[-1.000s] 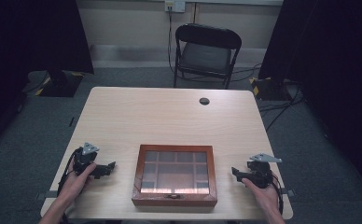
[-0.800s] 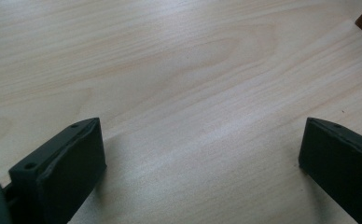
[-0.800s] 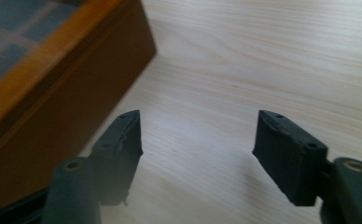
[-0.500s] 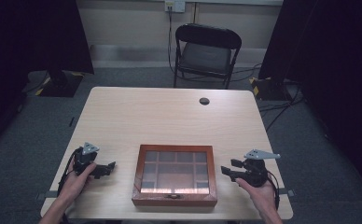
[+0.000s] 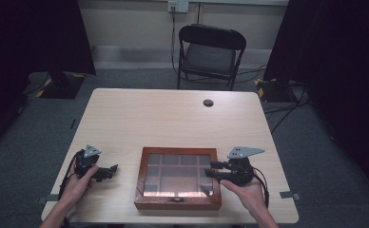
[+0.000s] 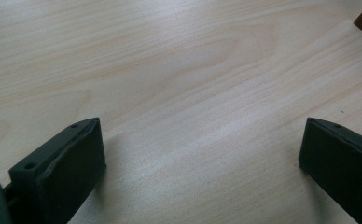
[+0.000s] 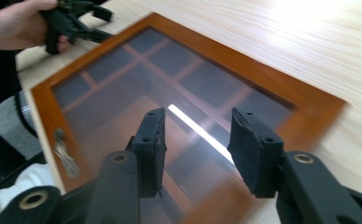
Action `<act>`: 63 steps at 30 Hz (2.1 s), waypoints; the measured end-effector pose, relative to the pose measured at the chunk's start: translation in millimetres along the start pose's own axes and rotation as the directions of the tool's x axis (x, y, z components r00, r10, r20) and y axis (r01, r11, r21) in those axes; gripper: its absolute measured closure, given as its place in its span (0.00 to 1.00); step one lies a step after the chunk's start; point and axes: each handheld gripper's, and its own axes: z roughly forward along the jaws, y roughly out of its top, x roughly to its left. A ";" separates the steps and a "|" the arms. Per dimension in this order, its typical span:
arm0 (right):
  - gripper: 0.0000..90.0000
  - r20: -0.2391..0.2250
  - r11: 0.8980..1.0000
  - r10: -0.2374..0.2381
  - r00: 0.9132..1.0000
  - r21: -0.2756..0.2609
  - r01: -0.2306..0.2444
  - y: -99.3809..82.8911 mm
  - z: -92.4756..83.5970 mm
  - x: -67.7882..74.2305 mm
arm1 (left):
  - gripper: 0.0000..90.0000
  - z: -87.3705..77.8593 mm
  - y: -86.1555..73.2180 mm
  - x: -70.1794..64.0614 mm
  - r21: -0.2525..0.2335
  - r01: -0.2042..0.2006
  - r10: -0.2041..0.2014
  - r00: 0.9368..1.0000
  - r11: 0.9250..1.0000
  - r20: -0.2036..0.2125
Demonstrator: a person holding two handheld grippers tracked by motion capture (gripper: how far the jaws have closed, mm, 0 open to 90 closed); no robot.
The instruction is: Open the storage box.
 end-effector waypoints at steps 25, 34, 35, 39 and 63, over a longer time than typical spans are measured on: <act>0.87 -0.317 0.989 -0.089 0.944 0.081 0.120 -9.4 40.5 48.2 | 0.00 -0.1 0.0 0.0 0.001 -0.001 0.001 1.000 1.000 -0.001; 0.86 -0.344 0.980 -0.106 0.933 0.121 0.156 -13.5 55.7 57.4 | 0.00 -0.1 0.0 0.0 0.000 -0.001 0.001 1.000 1.000 -0.001; 0.85 -0.342 0.979 -0.109 0.933 0.124 0.160 -13.8 56.3 57.9 | 0.00 0.0 0.0 0.0 0.000 -0.001 0.001 1.000 1.000 -0.001; 0.84 -0.334 0.980 -0.109 0.936 0.121 0.157 -13.2 55.5 56.2 | 0.00 0.0 0.0 0.0 0.000 -0.001 0.001 1.000 1.000 -0.002; 0.91 -0.361 0.972 -0.131 0.923 0.137 0.191 -11.5 60.3 59.9 | 0.00 1.1 0.5 -1.1 -0.006 0.002 -0.001 1.000 1.000 0.016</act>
